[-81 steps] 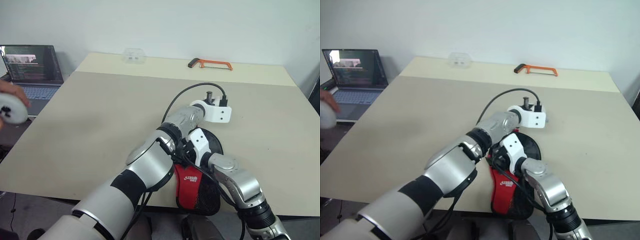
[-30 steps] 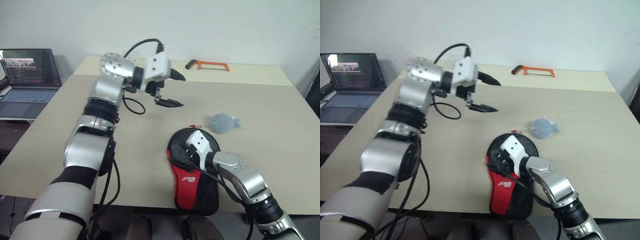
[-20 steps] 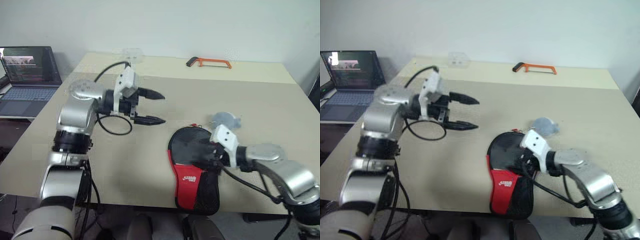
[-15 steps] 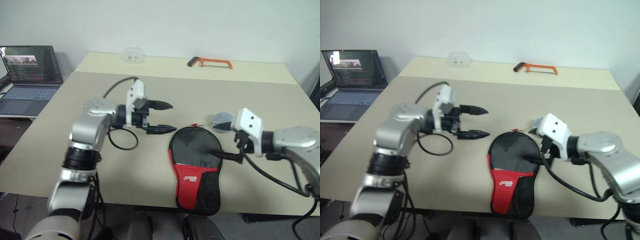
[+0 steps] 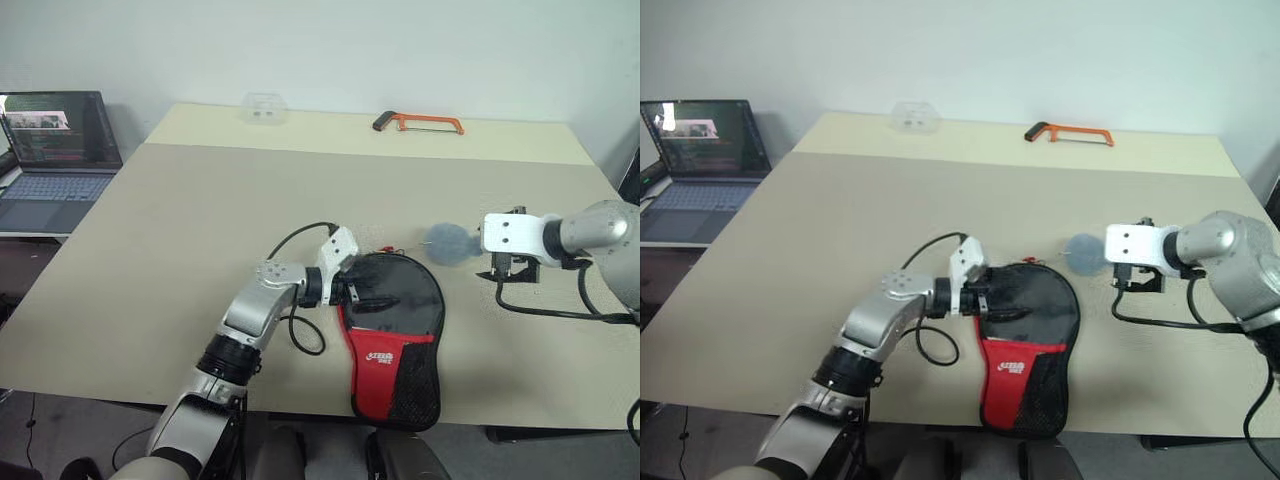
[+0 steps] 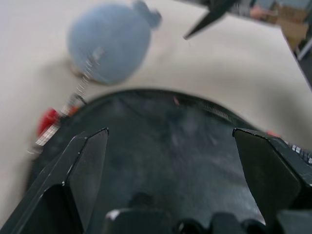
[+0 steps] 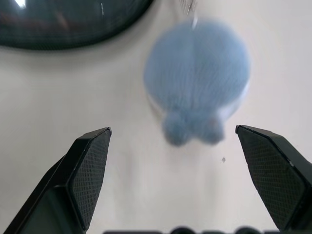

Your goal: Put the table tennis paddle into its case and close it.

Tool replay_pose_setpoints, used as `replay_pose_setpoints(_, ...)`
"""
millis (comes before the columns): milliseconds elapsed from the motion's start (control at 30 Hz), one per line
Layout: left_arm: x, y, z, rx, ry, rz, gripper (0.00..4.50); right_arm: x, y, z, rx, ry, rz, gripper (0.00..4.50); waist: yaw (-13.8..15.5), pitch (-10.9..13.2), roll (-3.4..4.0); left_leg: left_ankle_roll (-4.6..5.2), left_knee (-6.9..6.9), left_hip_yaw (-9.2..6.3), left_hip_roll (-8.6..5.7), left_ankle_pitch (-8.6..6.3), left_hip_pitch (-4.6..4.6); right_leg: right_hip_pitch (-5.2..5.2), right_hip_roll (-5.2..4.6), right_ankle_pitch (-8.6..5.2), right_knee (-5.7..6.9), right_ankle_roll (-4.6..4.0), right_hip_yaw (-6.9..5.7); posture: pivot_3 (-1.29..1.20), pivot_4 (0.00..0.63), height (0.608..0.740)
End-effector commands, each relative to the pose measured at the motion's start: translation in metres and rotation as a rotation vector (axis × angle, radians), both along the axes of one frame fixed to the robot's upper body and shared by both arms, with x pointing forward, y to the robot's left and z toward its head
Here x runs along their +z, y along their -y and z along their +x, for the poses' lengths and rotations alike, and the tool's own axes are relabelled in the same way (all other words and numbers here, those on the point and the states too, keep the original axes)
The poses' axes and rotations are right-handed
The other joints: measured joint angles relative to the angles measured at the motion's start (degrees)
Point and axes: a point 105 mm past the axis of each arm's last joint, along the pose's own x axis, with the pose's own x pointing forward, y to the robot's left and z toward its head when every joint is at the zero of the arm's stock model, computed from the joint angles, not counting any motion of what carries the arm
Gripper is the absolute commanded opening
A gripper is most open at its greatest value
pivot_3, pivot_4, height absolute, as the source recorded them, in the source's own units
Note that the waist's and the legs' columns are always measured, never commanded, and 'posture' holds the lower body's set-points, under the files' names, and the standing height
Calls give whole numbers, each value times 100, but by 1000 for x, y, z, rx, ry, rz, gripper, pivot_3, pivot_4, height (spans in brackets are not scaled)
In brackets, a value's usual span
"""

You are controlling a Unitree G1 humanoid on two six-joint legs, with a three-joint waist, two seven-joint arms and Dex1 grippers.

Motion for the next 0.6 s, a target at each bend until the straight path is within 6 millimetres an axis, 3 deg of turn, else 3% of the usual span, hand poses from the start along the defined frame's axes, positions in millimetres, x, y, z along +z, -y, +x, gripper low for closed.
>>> replay_pose_setpoints(33,-9,-4,10,60,35,44,4446,10,-4,7,25,11,-3,4500,-4,2,3,0,1,-1,0,0,1,0,1,0,3,0,0,0,150,740)
replay_pose_setpoints(200,-31,-9,9,87,27,92,4446,20,-7,16,42,14,-6,4500,18,0,5,0,7,0,-3,0,4,8,-5,1,3,0,-2,0,150,740)
replay_pose_setpoints(367,-31,-6,5,76,19,79,4446,24,-16,18,75,-3,-1,4500,13,0,7,0,5,1,-4,0,9,10,-6,1,4,0,-2,0,150,740)
replay_pose_setpoints(600,-33,20,-1,12,23,63,4446,18,-29,39,86,4,-4,4500,28,-3,11,0,8,4,-7,0,17,19,-9,1,7,0,-1,0,150,740)
